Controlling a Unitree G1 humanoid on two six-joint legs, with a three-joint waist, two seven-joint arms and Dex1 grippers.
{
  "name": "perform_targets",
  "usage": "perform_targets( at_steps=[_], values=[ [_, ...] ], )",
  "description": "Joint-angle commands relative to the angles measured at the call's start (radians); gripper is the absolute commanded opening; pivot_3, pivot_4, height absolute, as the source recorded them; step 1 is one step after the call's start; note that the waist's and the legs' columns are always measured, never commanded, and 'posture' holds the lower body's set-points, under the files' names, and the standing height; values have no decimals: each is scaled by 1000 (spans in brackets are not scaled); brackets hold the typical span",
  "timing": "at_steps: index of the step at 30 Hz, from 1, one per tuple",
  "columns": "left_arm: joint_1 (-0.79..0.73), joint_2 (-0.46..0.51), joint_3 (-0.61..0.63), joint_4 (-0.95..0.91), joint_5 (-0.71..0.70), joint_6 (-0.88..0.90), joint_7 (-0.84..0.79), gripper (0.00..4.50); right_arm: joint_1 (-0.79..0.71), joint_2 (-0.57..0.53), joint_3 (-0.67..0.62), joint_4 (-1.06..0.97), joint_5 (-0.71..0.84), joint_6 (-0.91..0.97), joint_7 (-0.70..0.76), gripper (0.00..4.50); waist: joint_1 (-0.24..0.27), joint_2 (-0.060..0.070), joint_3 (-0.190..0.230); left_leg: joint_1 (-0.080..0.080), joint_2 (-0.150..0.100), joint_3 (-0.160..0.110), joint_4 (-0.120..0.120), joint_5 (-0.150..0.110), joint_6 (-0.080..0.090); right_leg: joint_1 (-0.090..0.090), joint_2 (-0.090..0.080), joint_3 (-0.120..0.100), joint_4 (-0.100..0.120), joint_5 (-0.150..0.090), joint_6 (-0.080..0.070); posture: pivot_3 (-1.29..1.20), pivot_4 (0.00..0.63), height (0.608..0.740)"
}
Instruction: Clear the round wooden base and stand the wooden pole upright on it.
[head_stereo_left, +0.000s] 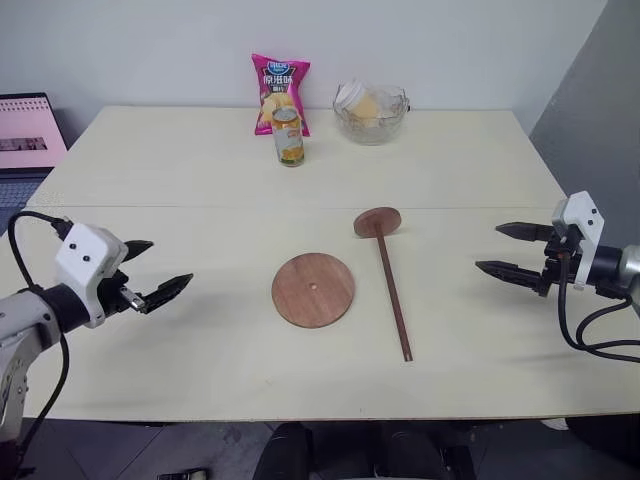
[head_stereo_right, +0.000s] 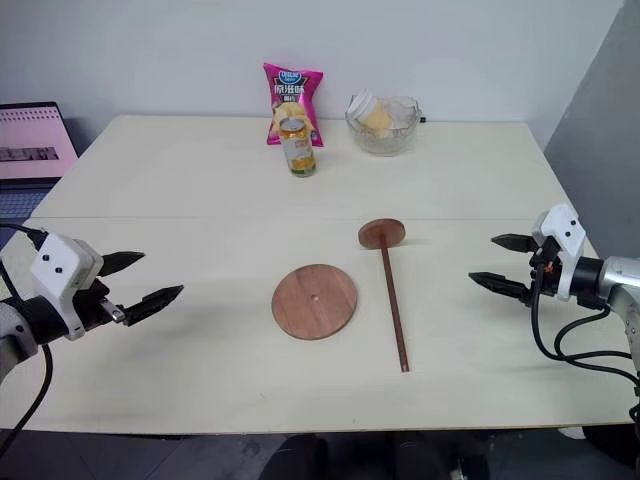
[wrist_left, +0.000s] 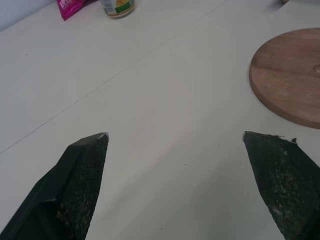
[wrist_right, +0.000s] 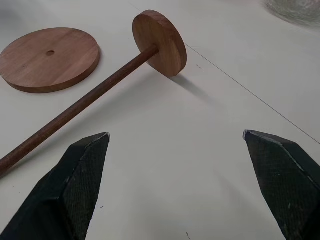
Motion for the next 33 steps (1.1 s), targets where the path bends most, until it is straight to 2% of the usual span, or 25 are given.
perform_targets(
  at_steps=[1,8,16,21,26,31,33],
  values=[
    [8,23,20,-19,-3,-21,-30,4479,-3,-4,-36,-15,10,-12,-2,4500,0,0,0,0,0,0,0,0,0,0,0,0,0,0,0,0,150,740],
    [10,30,16,-28,21,-14,-23,4479,0,-2,-36,-16,11,-7,-6,4500,0,0,0,0,0,1,0,0,0,0,0,1,1,0,0,0,150,740],
    [-9,14,42,-40,-37,-38,-66,4479,7,11,-39,-43,38,38,-21,4500,0,0,0,0,0,1,0,0,0,0,0,1,1,0,0,0,150,740],
    [7,23,20,-81,-18,-71,-79,4479,-6,7,-32,-72,61,77,-23,4500,0,0,0,1,0,2,0,0,0,0,0,1,1,0,0,0,150,740],
    [-3,34,-62,-221,-91,-12,-123,4479,-27,-11,9,-230,128,201,-18,4500,0,0,0,0,0,2,0,0,0,0,0,2,1,0,0,0,150,740],
    [-59,31,-142,-272,-101,8,-118,4479,-90,47,62,-338,168,367,-148,4500,0,0,0,1,1,1,1,0,0,0,1,2,2,0,0,0,150,740],
    [-84,23,-178,-287,-110,12,-122,4479,-165,125,111,-358,156,511,-291,4500,-3,0,0,1,1,2,1,0,0,0,2,2,2,0,0,0,150,740]
  ],
)
